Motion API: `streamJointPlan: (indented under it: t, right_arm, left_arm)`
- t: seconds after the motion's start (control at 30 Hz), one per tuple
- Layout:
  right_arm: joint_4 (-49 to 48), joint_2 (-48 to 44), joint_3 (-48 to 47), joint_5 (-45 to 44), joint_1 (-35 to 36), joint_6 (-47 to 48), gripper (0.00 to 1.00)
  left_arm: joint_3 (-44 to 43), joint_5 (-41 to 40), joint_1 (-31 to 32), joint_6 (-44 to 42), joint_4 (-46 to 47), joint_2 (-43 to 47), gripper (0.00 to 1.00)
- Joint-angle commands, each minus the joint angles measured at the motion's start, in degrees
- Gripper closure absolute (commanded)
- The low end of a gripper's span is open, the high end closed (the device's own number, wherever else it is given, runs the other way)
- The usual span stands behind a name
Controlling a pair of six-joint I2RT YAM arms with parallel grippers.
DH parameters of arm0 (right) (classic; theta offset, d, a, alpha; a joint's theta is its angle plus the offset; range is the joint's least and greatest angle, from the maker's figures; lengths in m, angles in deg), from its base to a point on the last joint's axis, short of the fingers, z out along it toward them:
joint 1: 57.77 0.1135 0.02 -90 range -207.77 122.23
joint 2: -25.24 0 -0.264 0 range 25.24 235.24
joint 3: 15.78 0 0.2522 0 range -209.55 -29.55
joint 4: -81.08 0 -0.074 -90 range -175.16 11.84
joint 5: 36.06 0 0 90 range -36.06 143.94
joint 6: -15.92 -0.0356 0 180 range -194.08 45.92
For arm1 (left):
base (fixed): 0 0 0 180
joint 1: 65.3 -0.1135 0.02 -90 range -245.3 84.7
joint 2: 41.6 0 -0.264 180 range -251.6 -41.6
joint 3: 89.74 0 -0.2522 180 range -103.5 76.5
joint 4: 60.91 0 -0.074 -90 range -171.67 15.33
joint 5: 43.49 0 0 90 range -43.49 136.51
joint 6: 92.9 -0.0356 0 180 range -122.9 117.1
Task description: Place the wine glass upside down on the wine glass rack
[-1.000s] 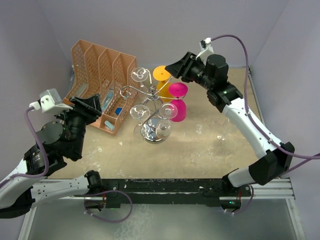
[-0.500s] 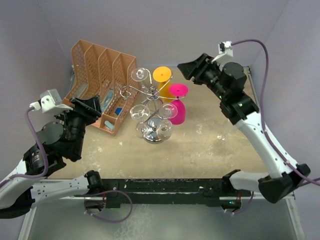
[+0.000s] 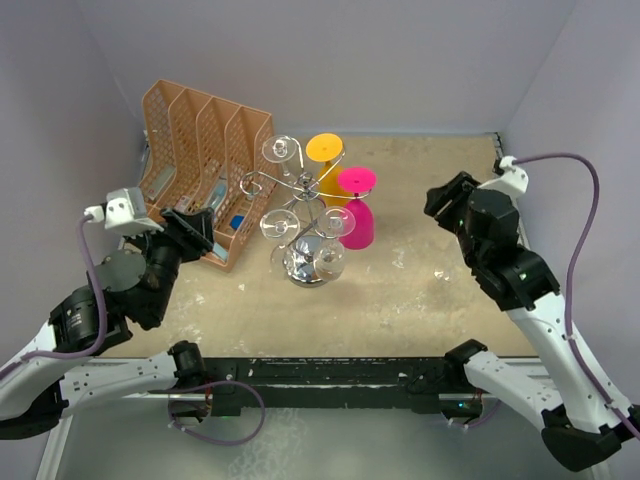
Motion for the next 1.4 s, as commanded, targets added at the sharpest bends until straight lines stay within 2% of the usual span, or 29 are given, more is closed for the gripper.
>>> streamJointPlan:
  t: [0.0,0.03,0.1,0.27,0.47,0.6,0.83,1.07,1.37]
  right_arm:
    - [13.8,-1.6,3.9,-15.2,-0.2,-6.7,0.42]
    - [16.3,-1.6,4.1,-16.1,-0.3,-10.1,0.42]
    - [17.6,-1.7,4.2,-16.9,-0.3,-12.4,0.46]
    - [20.3,-0.3,5.5,-19.2,-0.3,-18.4,0.49]
    - [16.6,0.8,8.9,-20.2,-0.7,-21.5,0.52]
    - [18.6,3.7,9.0,-23.8,-3.8,-24.9,0.62]
    - [11.0,3.8,11.8,-19.9,-14.0,-17.4,0.65]
    - [7.8,3.6,14.0,-14.1,-14.6,-16.5,0.64]
    - [5.5,1.9,13.8,-10.5,-14.6,-13.4,0.56]
  left_arm:
    - [3.4,4.3,0.2,1.1,-0.4,0.7,0.49]
    - [3.9,4.4,0.2,1.2,-0.2,0.7,0.49]
    - [4.1,4.7,0.2,1.3,0.0,0.6,0.49]
    - [2.7,4.8,0.2,2.0,-0.7,0.7,0.49]
    - [1.3,5.4,0.2,3.3,-2.0,1.3,0.49]
    - [1.3,5.4,0.2,3.8,-2.2,1.0,0.49]
    - [2.1,4.5,0.2,2.7,-0.2,0.0,0.50]
    - [0.6,3.4,0.2,-0.6,1.5,-2.1,0.50]
    - [1.7,3.5,0.2,-0.3,2.1,-1.4,0.50]
